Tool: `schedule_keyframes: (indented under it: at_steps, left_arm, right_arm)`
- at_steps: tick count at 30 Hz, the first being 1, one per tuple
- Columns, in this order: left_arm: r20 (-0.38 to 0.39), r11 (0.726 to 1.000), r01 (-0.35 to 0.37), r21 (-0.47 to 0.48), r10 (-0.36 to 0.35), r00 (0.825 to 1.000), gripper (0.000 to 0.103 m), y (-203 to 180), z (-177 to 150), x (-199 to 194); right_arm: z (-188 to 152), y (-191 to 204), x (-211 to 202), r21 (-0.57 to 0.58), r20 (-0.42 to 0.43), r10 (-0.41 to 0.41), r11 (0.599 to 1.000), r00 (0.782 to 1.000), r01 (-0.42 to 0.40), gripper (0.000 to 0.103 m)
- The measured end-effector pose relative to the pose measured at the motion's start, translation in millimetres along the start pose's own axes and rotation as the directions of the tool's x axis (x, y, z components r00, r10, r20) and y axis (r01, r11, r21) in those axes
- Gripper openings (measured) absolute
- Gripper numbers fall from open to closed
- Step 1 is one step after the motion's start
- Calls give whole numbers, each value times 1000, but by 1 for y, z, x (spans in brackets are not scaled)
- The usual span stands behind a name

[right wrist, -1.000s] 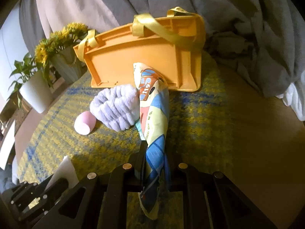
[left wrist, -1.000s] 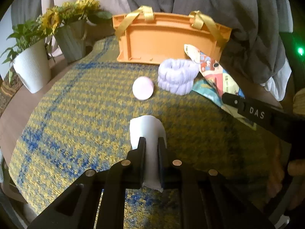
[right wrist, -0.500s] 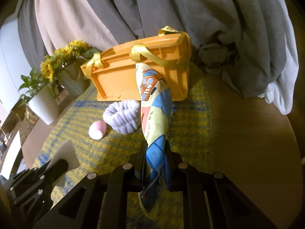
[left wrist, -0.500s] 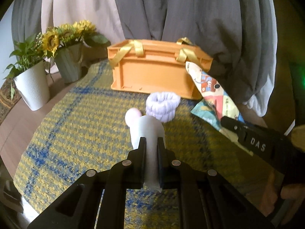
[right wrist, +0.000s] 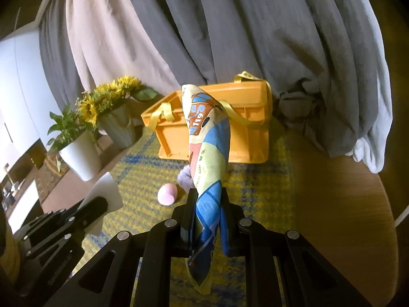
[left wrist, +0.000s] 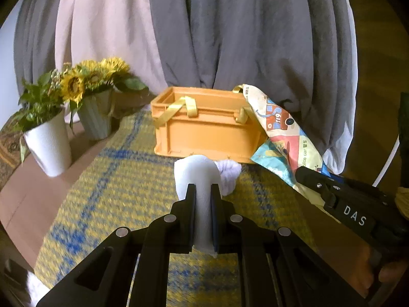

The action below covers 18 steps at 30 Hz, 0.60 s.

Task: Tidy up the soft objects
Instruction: 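Carry the white cloth in the left gripper while the right carries the patterned cloth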

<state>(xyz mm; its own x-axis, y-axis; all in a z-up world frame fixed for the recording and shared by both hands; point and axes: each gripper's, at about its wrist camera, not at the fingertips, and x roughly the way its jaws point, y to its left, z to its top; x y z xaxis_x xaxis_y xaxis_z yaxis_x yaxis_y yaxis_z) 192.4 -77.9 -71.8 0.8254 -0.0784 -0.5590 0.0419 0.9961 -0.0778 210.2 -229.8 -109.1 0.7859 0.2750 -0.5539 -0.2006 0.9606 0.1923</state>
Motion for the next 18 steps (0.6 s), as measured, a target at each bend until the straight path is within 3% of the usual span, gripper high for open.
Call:
schedule_keyframes:
  at_steps: [18]
  left_arm:
    - [92, 990, 99, 103, -109, 990, 12, 51, 60, 11]
  right_arm:
    - [35, 53, 5, 43, 95, -85, 996, 992, 81, 16]
